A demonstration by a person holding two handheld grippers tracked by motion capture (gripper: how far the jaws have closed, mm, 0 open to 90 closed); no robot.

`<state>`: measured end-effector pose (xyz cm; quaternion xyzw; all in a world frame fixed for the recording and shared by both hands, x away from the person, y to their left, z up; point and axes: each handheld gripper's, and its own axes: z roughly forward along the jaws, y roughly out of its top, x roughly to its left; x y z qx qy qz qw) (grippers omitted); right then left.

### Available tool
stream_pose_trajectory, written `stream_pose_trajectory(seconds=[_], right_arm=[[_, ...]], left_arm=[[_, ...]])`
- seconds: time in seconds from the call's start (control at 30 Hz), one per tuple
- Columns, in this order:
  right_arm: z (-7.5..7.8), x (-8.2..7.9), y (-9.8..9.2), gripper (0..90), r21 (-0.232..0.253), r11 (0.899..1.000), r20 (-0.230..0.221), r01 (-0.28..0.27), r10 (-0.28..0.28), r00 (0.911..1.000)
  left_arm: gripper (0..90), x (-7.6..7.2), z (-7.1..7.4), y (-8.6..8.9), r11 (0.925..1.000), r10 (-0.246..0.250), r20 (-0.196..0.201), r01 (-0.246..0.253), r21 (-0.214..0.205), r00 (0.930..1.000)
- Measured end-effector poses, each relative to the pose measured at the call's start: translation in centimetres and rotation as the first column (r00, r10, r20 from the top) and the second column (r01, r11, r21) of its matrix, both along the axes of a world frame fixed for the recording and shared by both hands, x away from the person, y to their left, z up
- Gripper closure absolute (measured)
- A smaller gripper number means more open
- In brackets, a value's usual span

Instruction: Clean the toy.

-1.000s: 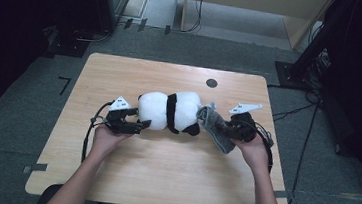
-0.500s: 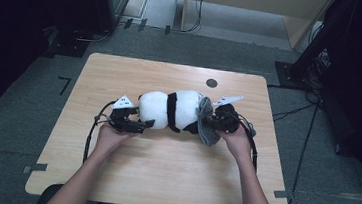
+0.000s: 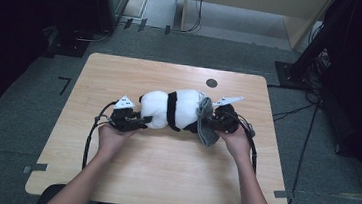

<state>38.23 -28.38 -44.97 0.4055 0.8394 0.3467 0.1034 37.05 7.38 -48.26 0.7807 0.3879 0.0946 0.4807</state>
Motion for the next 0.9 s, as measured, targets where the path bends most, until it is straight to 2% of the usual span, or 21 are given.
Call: stream_pose_trajectory(seconds=[0.1, 0.27, 0.37, 0.47, 0.6, 0.77, 0.83, 0.9], right_arm=[[0.1, -0.2, -0.6, 76.2, 0.005, 1.0, 0.015, 0.02, -0.02, 0.9997], [0.8, -0.6, -2.2, 76.3, 0.037, 0.997, 0.041, 0.062, -0.063, 0.9972], [1.2, -0.8, -3.1, 76.3, 0.04, 0.995, 0.052, 0.088, -0.09, 0.9946], [1.2, -0.8, -3.9, 76.3, 0.021, 0.993, 0.049, 0.112, -0.113, 0.9924], [0.7, -0.7, -4.7, 76.3, -0.004, 0.99, 0.041, 0.143, -0.142, 0.989], [-0.2, -0.3, -5.6, 76.2, -0.035, 0.983, 0.029, 0.18, -0.179, 0.9834], [-0.6, -0.1, -5.9, 76.0, -0.037, 0.981, 0.033, 0.19, -0.189, 0.9815], [-1.0, 0.0, -6.0, 75.8, -0.038, 0.979, 0.021, 0.199, -0.198, 0.9799]], left_arm=[[71.5, -0.3, 0.4, 0.2, 0.9996, 0.005, 0.03, -0.005, -0.026, 0.9995], [74.4, -0.9, 1.6, 1.4, 0.9947, 0.044, 0.096, -0.035, -0.097, 0.9944], [74.8, -1.1, 2.4, 2.2, 0.9872, 0.077, 0.128, -0.058, -0.149, 0.9887], [74.6, -1.0, 2.9, 3.4, 0.9815, 0.116, 0.143, -0.092, -0.168, 0.983], [74.5, -0.5, 2.8, 5.0, 0.9763, 0.175, 0.14, -0.153, -0.153, 0.9747], [74.2, 0.2, 2.2, 6.7, 0.9652, 0.231, 0.116, -0.213, -0.152, 0.966], [73.7, 0.4, 1.9, 7.0, 0.9618, 0.254, 0.113, -0.238, -0.135, 0.9606], [73.0, 0.7, 1.5, 7.3, 0.9611, 0.263, 0.095, -0.252, -0.114, 0.9602]])
